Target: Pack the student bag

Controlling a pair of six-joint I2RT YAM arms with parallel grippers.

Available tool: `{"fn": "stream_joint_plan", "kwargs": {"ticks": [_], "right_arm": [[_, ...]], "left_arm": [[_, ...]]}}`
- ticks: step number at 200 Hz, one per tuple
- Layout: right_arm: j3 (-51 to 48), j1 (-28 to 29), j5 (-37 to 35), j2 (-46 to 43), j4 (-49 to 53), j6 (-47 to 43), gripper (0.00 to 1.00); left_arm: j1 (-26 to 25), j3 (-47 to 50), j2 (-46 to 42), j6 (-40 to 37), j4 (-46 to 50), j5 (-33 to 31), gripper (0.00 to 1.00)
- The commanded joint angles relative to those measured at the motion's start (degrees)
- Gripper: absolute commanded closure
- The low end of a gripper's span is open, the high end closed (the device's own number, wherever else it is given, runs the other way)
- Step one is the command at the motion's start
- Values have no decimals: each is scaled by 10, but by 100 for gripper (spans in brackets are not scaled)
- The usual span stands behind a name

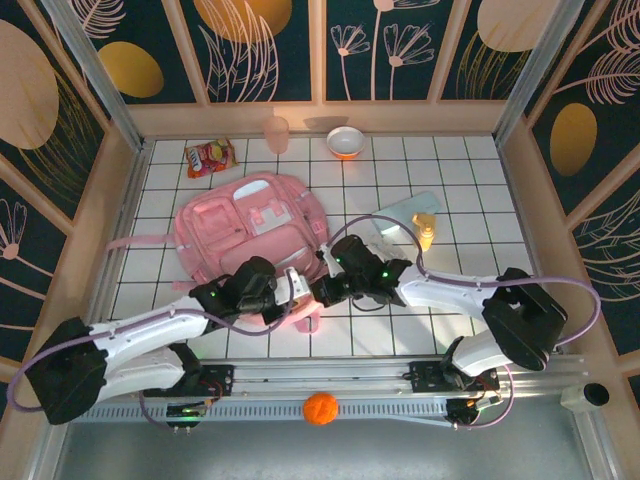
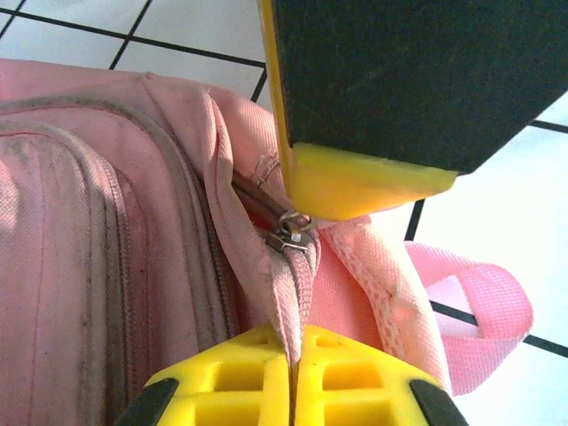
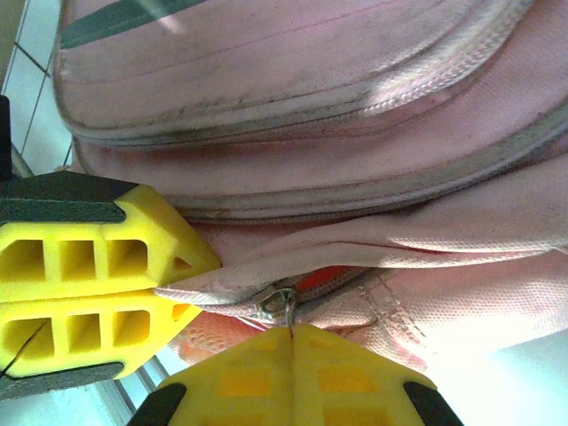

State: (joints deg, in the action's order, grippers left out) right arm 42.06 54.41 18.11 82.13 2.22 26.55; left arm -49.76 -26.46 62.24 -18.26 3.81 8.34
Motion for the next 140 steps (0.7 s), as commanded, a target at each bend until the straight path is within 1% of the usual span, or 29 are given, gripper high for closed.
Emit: {"fn": "stream_joint_plan", "kwargs": {"ticks": [1, 24, 39, 94, 103, 128, 140], "right_arm": [[1, 6, -15, 12, 1, 6, 88], [1, 8, -14, 15, -8, 7, 79], [2, 10, -8, 17, -13, 8, 76], [-10, 17, -12, 30, -19, 18, 74], [-11, 18, -16, 30, -15, 18, 78], [-8, 12, -52, 15, 24, 15, 99], [-12, -3, -64, 0, 43, 12, 100]], "left_arm": [[1, 6, -33, 19, -68, 30, 100], [1, 3, -32, 18, -64, 37, 100], [2, 3, -32, 17, -68, 36, 100], [1, 1, -52, 17, -79, 41, 100], [1, 3, -58, 18, -80, 37, 100], [2, 7, -79, -2, -48, 15, 100], [2, 10, -94, -24, -22, 7, 100]]}}
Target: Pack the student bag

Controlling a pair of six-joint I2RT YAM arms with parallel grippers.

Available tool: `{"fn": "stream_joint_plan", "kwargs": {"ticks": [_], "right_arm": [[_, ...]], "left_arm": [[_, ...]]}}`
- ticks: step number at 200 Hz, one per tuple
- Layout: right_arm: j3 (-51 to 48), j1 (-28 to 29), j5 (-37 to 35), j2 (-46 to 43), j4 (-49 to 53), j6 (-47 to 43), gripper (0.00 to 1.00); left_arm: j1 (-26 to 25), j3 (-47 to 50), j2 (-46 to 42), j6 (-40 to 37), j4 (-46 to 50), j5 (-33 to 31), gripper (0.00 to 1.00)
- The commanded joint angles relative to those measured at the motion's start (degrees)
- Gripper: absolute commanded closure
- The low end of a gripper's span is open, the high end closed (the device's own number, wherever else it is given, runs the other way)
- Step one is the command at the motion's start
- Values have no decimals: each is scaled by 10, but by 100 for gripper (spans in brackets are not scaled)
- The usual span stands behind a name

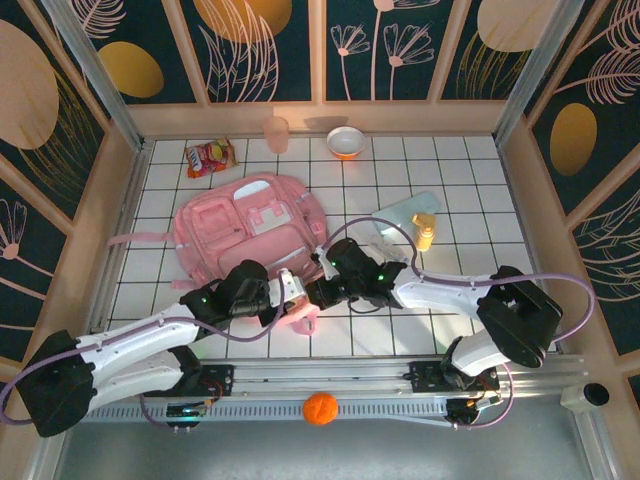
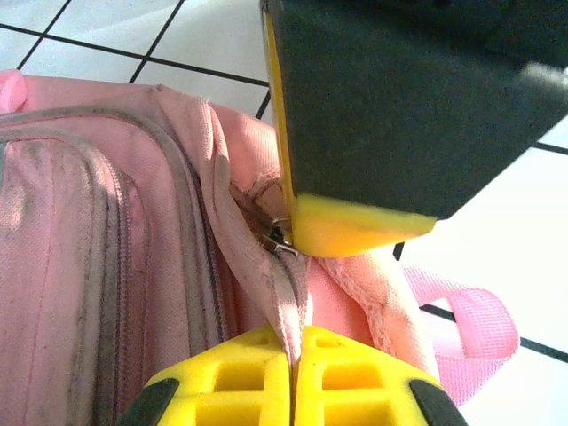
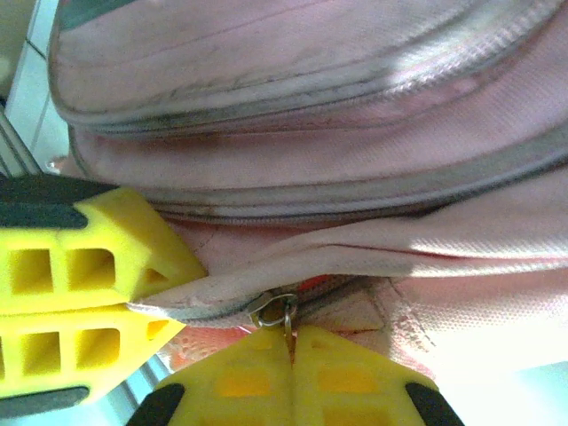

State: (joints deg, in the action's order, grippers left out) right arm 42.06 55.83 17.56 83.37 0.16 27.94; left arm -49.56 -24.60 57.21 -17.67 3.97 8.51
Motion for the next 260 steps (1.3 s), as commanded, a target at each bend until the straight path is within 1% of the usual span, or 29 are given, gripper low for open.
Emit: {"fn": "stream_joint_plan", "kwargs": {"ticks": [1, 40, 54, 72, 82, 96, 117, 130, 145, 151, 160, 164, 171, 185, 190, 194, 209, 225, 236, 250, 260], "right_arm": [[-13, -19, -59, -14, 65, -2, 100], [-33, -102, -51, -70, 90, -32, 100], [-33, -114, -48, -81, 93, -43, 100], [-36, -114, -39, -81, 83, -49, 100], [-40, -104, -29, -81, 71, -44, 100], [-41, -74, -33, -87, 57, -36, 100], [-48, -27, -43, -100, 24, 4, 100], [-61, 1, -55, -107, -2, 38, 100], [-75, 32, -65, -107, -46, 75, 100], [-78, 43, -68, -103, -63, 86, 100], [-77, 56, -72, -92, -79, 97, 100], [-74, 60, -76, -88, -82, 100, 100], [-69, 67, -81, -80, -86, 101, 100], [-57, 71, -83, -70, -91, 97, 100], [-52, 71, -83, -68, -90, 94, 100], [-49, 71, -83, -67, -90, 91, 100], [-38, 70, -82, -62, -82, 81, 100], [-27, 70, -79, -58, -70, 73, 100], [-25, 70, -76, -57, -68, 71, 100], [-23, 69, -74, -57, -68, 69, 100], [-23, 68, -72, -58, -67, 68, 100]], "left_arm": [[0, -9, -45, -33, -22, 5, 100], [2, -16, -98, -108, 102, -26, 100], [4, -19, -121, -118, 134, -39, 100], [5, -24, -140, -129, 171, -52, 100], [6, -28, -142, -136, 192, -65, 100], [6, -32, -141, -149, 210, -91, 100], [16, -32, -139, -180, 211, -152, 100], [48, -35, -141, -207, 214, -173, 100], [101, -43, -149, -232, 214, -162, 100], [114, -47, -151, -238, 216, -158, 100], [122, -53, -152, -247, 218, -158, 93], [123, -56, -151, -249, 219, -156, 88], [122, -64, -147, -245, 224, -142, 75], [122, -87, -132, -220, 233, -85, 51], [122, -95, -124, -207, 234, -60, 43], [122, -101, -118, -197, 234, -38, 39], [122, -110, -95, -159, 212, 42, 33], [117, -108, -70, -139, 182, 97, 29], [100, -106, -52, -130, 160, 106, 25], [66, -105, -21, -127, 136, 89, 23], [53, -109, 5, -125, 123, 85, 21]]}}
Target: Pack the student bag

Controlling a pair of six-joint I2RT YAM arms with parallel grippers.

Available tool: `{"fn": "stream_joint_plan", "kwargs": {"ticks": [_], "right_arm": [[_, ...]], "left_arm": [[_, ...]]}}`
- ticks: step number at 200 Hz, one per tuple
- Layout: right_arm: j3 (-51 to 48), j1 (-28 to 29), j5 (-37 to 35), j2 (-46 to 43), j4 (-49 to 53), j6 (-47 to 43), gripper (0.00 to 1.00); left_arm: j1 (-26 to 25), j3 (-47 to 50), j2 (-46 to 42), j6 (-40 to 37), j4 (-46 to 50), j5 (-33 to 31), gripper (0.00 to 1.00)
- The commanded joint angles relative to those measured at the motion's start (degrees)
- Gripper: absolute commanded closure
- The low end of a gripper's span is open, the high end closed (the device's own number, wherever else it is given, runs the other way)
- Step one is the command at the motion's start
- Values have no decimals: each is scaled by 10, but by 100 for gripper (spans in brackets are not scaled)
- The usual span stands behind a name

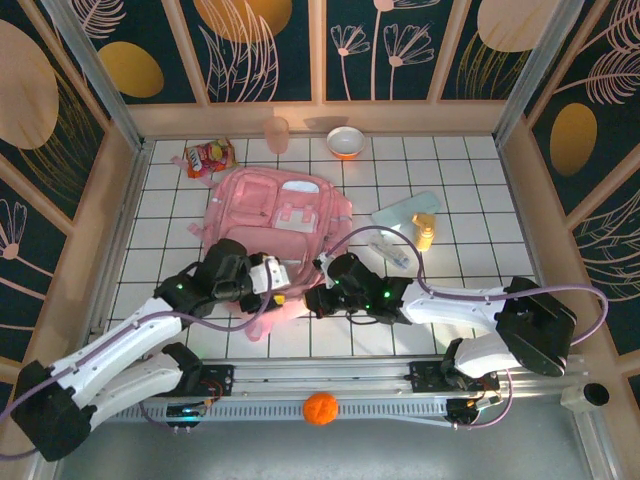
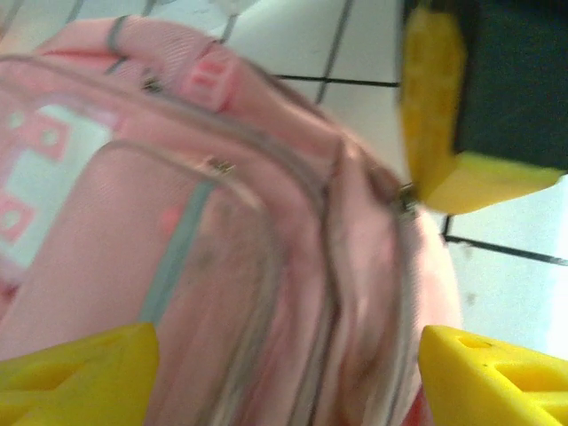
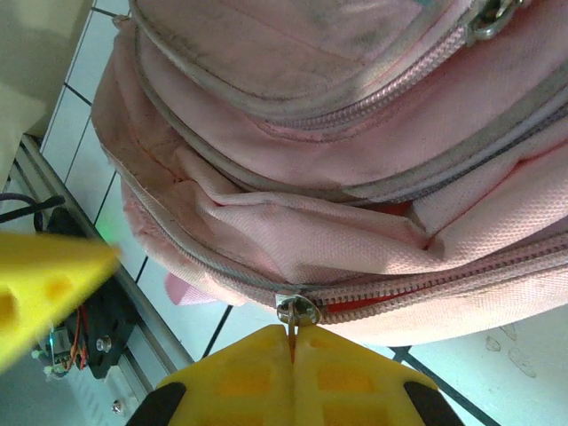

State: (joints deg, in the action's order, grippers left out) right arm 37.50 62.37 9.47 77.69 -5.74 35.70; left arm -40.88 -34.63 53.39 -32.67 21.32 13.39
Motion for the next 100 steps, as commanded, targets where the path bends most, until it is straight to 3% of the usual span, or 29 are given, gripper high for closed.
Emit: {"fn": "stream_joint_plan", "kwargs": {"ticks": [1, 28, 65, 83, 100], "right_arm": [[22, 2, 9, -1, -7, -10, 100], [23, -1, 14, -7, -5, -13, 100], [20, -13, 19, -24, 11, -24, 100], [16, -40, 20, -36, 35, -38, 100], [10, -89, 20, -40, 66, -51, 100]], "left_arm": [[-35, -9, 46, 25, -51, 37, 21], [-43, -18, 107, 41, -77, 42, 27], [-44, -4, 123, 28, -75, 14, 72], [-43, 1, 107, -5, -43, 8, 100], [-44, 8, 74, -24, -27, -1, 100]]}}
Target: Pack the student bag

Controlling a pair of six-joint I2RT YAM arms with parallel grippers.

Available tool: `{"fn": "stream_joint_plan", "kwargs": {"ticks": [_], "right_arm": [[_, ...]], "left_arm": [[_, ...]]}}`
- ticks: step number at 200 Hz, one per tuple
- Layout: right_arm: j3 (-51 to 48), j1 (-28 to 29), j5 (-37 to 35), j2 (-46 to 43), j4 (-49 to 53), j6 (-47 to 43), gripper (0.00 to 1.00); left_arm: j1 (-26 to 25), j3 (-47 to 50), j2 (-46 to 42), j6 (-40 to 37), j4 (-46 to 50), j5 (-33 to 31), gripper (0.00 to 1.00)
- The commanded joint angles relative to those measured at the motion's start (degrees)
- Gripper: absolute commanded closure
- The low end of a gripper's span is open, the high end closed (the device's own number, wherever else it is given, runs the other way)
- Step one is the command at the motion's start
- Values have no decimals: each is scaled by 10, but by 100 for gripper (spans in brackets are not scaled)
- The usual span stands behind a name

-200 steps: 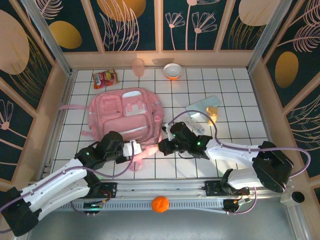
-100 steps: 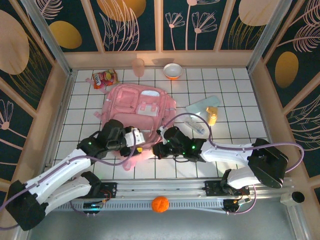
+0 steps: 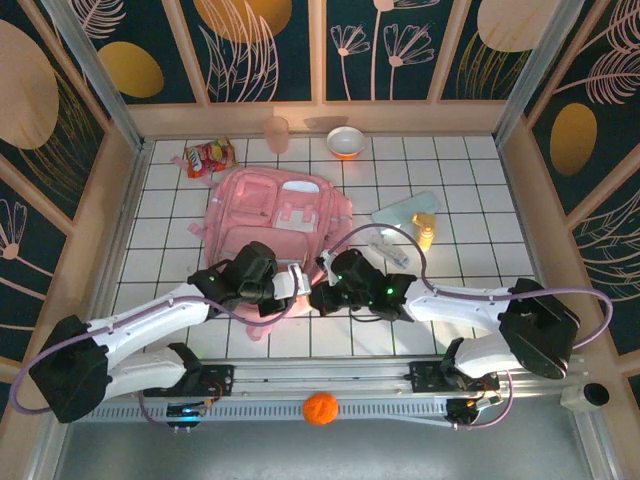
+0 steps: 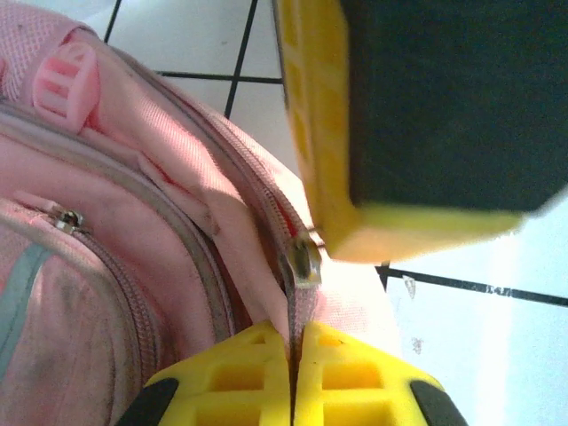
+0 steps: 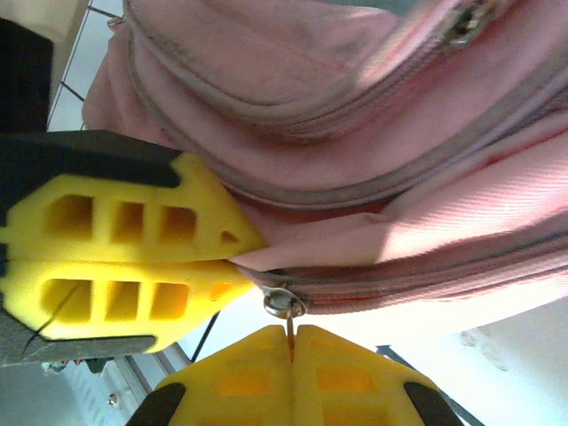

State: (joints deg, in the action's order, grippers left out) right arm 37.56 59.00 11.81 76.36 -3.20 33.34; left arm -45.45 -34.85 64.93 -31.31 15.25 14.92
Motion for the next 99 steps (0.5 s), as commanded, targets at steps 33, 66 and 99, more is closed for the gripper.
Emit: {"fn": "stream_joint_plan", "kwargs": {"ticks": [33, 66, 99], "right_arm": [[-24, -169, 7, -34, 38, -58, 100], [-17, -268, 24, -9, -2, -83, 100], [16, -312, 31, 40, -45, -95, 100]], "left_arm": [[2, 14, -106, -38, 45, -2, 100], [2, 22, -135, -50, 47, 41, 100], [1, 19, -139, -63, 53, 80, 100]]}}
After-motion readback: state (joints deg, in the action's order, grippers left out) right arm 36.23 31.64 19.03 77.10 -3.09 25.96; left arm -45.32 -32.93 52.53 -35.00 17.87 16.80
